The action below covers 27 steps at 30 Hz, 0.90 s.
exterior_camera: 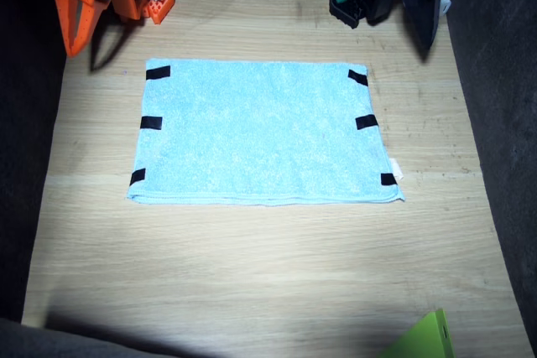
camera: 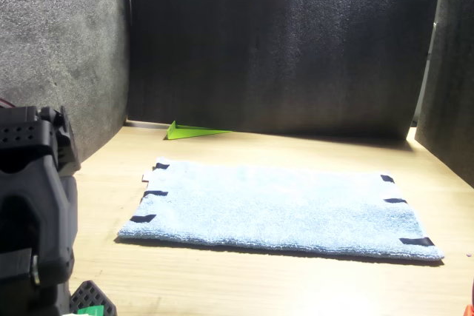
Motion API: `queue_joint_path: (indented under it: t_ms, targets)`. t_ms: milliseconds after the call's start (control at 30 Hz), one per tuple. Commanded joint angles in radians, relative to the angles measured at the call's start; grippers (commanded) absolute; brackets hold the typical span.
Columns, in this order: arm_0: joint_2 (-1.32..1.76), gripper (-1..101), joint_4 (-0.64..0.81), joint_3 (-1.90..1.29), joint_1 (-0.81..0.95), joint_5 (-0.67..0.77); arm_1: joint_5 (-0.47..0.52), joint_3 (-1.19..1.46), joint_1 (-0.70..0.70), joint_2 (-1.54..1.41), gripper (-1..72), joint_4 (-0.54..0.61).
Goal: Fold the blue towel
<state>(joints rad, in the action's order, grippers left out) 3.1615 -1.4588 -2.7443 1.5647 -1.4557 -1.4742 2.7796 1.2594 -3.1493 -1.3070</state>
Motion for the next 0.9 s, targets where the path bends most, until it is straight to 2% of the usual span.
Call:
queue_joint_path:
  t_ms: [0,200,333,500,633,700,867]
  targets:
    - [0.014,0,0.003,-0.002,0.011,-0.002,-0.012,0.0,0.0,0.002,0.0,0.002]
    - [0.014,0,0.003,-0.002,0.011,-0.002,-0.011,0.0,0.002,0.002,0.0,0.002]
    - [0.014,6,0.003,-0.002,0.005,-0.008,-0.011,0.0,0.002,0.002,0.0,0.002]
    - [0.014,4,0.064,-0.017,-0.06,-0.032,-0.012,0.0,0.0,0.002,0.0,0.002]
    - [0.014,5,0.061,-0.017,-0.06,-0.044,-0.012,0.0,0.0,0.002,0.0,0.002]
    - [0.014,0,0.054,-0.014,-0.041,-0.049,-0.012,0.0,0.0,0.002,0.0,0.002]
    - [0.014,0,0.046,-0.012,-0.041,-0.052,-0.012,0.0,0.0,0.002,0.0,0.002]
